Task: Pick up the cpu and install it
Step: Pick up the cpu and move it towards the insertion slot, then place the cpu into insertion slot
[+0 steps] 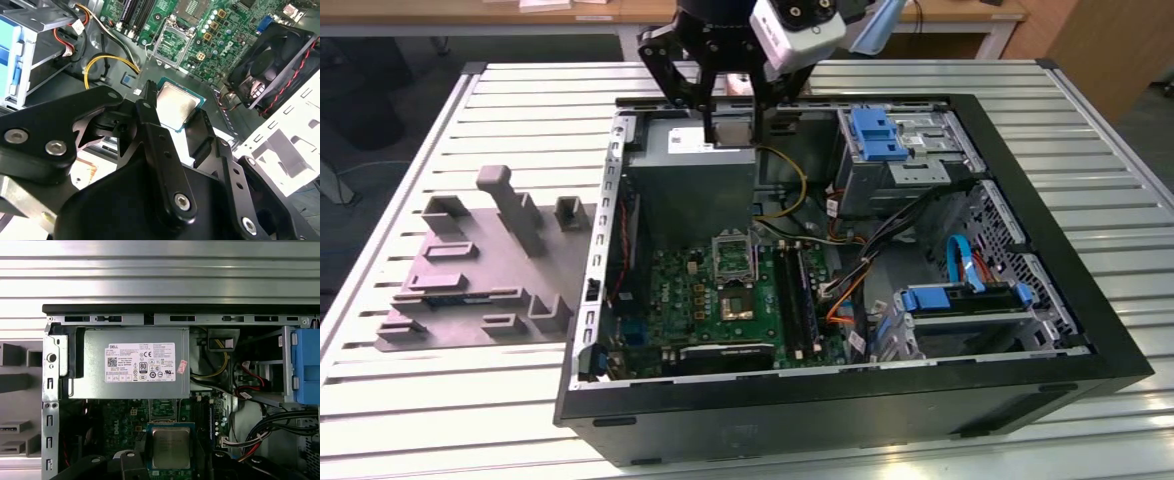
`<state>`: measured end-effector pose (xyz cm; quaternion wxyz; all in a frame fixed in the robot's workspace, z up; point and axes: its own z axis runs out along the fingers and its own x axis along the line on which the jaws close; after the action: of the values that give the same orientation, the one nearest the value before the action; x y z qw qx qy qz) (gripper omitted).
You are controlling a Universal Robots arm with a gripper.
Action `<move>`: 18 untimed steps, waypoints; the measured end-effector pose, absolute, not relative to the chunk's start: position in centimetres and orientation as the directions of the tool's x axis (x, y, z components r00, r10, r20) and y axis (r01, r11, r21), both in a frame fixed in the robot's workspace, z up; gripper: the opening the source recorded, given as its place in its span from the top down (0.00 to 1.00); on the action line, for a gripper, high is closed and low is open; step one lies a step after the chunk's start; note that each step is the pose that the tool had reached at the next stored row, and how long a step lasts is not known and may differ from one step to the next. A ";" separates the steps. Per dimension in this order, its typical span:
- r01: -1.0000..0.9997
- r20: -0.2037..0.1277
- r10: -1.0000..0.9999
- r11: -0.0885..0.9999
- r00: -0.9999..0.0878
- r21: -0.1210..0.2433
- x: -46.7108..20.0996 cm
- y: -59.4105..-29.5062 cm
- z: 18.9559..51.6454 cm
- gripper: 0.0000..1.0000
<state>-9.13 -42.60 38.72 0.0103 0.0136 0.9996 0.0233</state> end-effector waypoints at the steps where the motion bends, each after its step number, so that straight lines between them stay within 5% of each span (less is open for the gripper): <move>1: 0.027 -0.020 0.028 0.999 -0.999 0.047 -9.1 -42.6 38.7 0.53; 18: 0.027 -0.020 0.028 0.999 -0.999 0.047 -8.6 -42.8 38.7 0.53</move>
<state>-8.61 -42.76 38.72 0.0103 0.0136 0.9996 0.0233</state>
